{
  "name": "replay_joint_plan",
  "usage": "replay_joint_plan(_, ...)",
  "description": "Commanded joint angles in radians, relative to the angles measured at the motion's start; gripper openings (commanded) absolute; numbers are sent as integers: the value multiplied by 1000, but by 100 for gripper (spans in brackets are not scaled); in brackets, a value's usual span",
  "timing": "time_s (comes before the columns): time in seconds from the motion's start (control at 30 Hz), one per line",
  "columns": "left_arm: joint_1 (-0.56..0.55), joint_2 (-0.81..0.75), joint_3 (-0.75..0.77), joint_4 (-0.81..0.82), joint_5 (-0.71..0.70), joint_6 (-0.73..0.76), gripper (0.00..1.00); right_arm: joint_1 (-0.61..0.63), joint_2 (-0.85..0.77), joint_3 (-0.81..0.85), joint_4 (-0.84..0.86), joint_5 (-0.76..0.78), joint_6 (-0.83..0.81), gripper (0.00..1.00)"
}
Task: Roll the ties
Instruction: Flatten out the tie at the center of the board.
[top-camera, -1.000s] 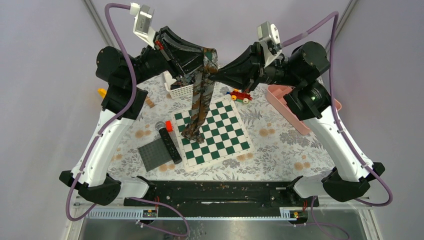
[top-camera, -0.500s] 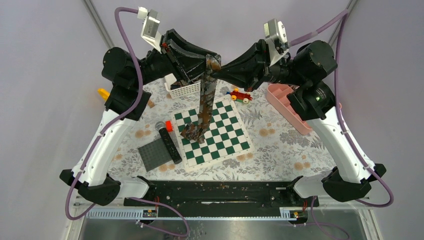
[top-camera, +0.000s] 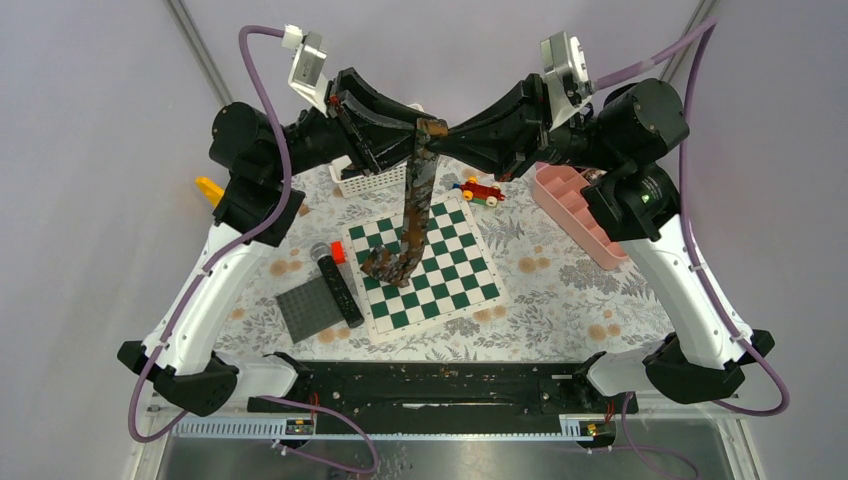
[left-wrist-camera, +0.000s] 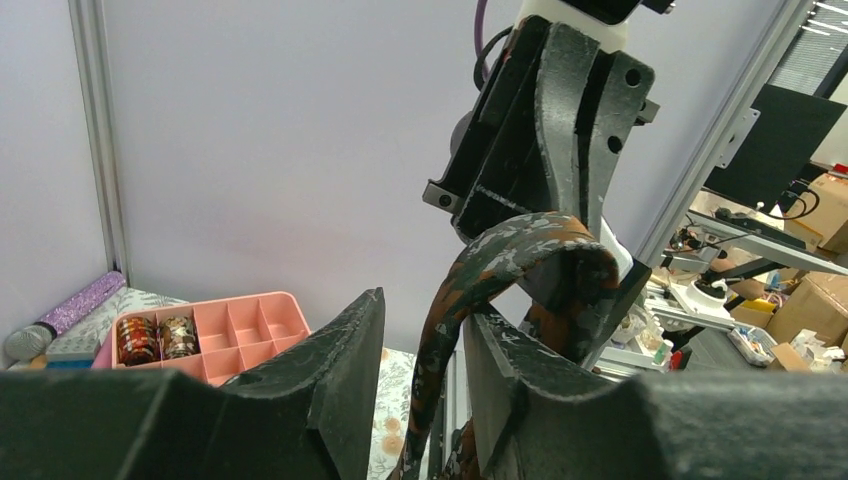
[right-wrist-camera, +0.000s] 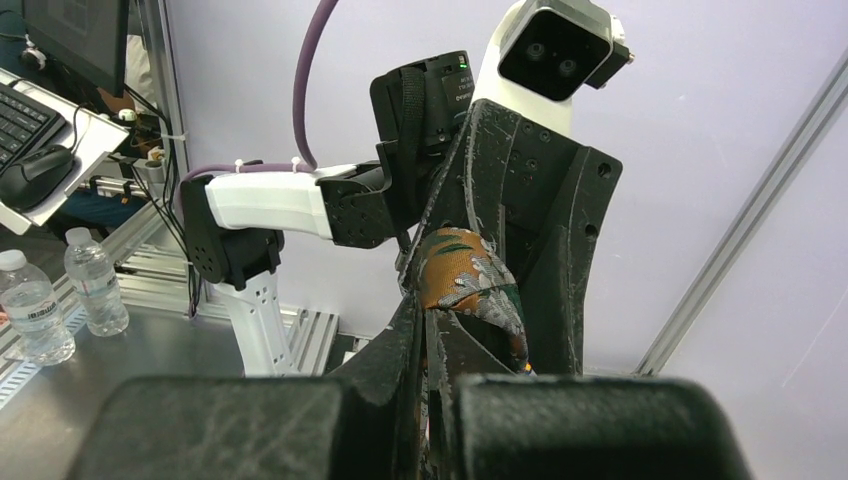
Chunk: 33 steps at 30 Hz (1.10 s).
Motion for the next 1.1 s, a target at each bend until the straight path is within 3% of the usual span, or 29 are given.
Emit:
replay_joint_plan(0.0,-8,-32,-3,82,36,8,37,-6,2,45,4,3,18,0)
replay_joint_plan(0.43,-39,-19,-9,112,68,3,44,-5,8,46,-7,-6,24,0)
replay_joint_plan(0.87,-45,-6,15,102,44,-2,0,-6,-23,-4,-8,-5,10,0)
replay_joint_plan(1.0,-43,-1,77,-3,11,52,0,-5,-53,-60,-7,25,-8,0)
replay_joint_plan(1.07,-43,16,129,-51,5,65,0,-5,-70,-90,-7,51,-24,6)
